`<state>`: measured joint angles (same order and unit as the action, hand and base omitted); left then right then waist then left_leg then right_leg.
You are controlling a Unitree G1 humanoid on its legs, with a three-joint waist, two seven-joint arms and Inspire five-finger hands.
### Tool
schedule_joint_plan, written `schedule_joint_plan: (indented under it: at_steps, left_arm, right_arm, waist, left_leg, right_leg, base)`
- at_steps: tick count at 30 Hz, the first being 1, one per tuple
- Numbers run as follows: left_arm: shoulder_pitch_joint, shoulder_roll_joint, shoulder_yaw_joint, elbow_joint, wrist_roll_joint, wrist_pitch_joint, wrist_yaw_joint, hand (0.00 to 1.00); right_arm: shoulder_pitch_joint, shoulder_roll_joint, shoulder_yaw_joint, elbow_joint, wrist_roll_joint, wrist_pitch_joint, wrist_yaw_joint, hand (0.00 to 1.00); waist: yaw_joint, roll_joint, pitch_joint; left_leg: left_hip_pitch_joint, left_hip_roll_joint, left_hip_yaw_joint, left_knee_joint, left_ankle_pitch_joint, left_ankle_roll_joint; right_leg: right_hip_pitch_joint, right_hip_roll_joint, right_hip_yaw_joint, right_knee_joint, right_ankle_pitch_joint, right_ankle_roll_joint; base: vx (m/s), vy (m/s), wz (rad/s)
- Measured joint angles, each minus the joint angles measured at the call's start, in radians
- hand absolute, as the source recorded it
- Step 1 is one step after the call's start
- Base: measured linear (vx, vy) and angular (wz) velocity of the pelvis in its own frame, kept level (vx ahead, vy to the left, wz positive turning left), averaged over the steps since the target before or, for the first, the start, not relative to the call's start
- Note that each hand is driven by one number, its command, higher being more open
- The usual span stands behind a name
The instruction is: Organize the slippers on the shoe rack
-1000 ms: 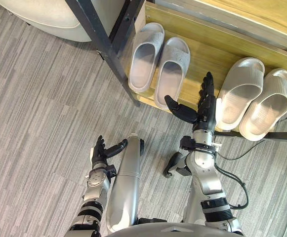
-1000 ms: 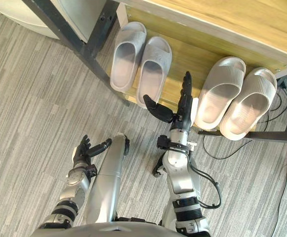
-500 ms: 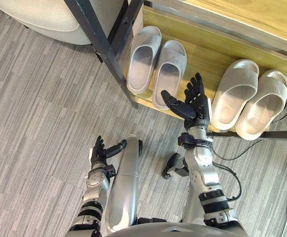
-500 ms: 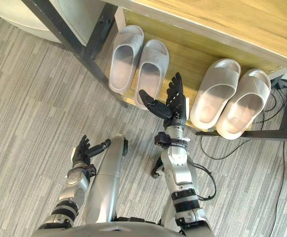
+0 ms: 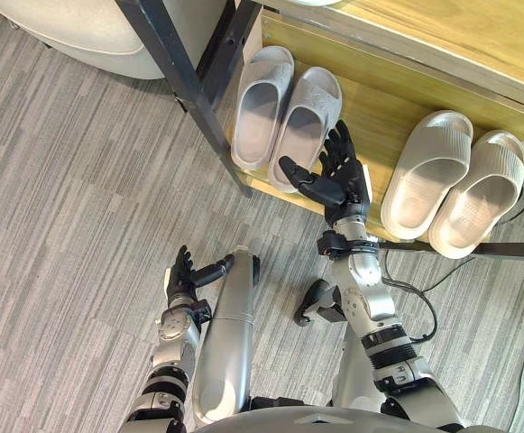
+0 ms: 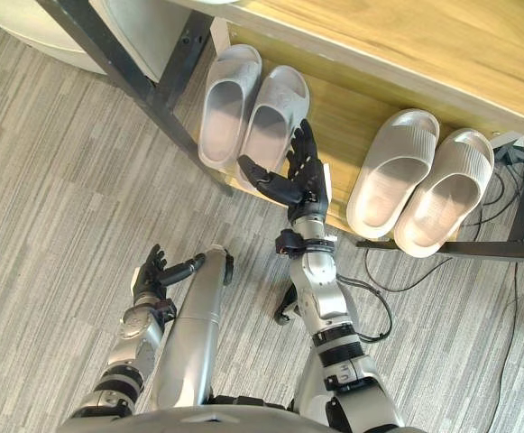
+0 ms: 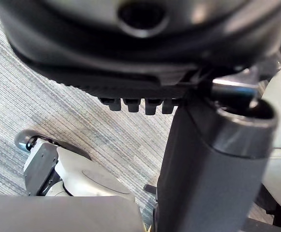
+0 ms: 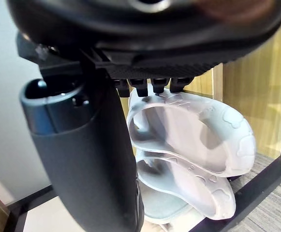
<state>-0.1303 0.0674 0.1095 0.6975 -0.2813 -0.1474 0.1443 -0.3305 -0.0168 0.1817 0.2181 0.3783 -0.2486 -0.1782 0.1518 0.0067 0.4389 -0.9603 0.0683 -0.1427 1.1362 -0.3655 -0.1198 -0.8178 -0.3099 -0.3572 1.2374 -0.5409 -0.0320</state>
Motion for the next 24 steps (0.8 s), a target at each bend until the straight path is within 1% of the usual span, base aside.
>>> schedule_joint_plan:
  at_steps: [6, 14, 16, 20, 23, 24]
  left_arm:
    - [-0.001, -0.008, 0.0, -0.005, 0.0, -0.004, -0.013, 1.0]
    - [-0.004, -0.01, 0.0, -0.005, 0.0, -0.003, -0.018, 1.0]
    - [-0.002, -0.014, -0.002, -0.005, 0.0, -0.002, -0.024, 1.0]
    - [0.019, -0.018, -0.004, -0.006, 0.001, 0.003, -0.044, 1.0]
    - [0.042, -0.018, -0.011, 0.007, 0.01, 0.007, -0.046, 1.0]
    - [0.052, -0.018, -0.024, 0.023, 0.013, 0.008, -0.046, 1.0]
  right_arm:
    - [-0.063, -0.049, 0.001, 0.045, -0.002, 0.01, -0.002, 1.0]
    - [-0.069, -0.069, 0.007, 0.042, -0.005, 0.031, 0.001, 1.0]
    - [-0.059, -0.071, 0.007, 0.041, -0.008, 0.041, 0.001, 1.0]
    - [0.022, -0.073, 0.025, -0.035, -0.05, 0.046, 0.02, 1.0]
    - [0.095, -0.078, 0.057, -0.106, -0.093, 0.049, 0.046, 1.0]
    - [0.128, -0.078, 0.059, -0.126, -0.114, 0.05, 0.059, 1.0]
  waist:
    - [0.002, 0.004, 0.002]
    - [0.001, 0.008, 0.004]
    - [0.0, 0.01, 0.006]
    - [-0.001, 0.015, 0.009]
    - [-0.009, 0.014, 0.008]
    - [-0.014, 0.011, 0.005]
  left_leg:
    - [0.003, 0.0, -0.003, -0.016, 0.011, -0.004]
    - [0.014, 0.005, -0.005, -0.024, 0.016, -0.006]
    - [0.037, 0.006, -0.006, -0.035, 0.016, -0.005]
    - [0.099, 0.013, -0.002, -0.089, 0.023, -0.004]
    - [0.186, 0.02, 0.015, -0.176, 0.04, 0.001]
    - [0.242, 0.017, 0.023, -0.227, 0.05, 0.003]
  right_leg:
    - [0.002, 0.0, -0.007, -0.006, 0.0, 0.0]
    - [0.011, 0.005, -0.011, -0.011, 0.001, -0.002]
    - [0.036, 0.007, -0.014, -0.025, 0.001, -0.001]
    - [0.098, 0.022, -0.022, -0.084, 0.016, 0.009]
    - [0.178, 0.034, -0.027, -0.172, 0.042, 0.012]
    - [0.229, 0.036, -0.033, -0.221, 0.057, 0.02]
  base:
    - [0.01, -0.012, 0.02]
    - [0.0, -0.004, 0.0]
    - [0.02, -0.001, 0.0]
    - [0.06, 0.006, -0.02]
    - [0.09, 0.02, -0.01]
    - [0.11, 0.02, 0.06]
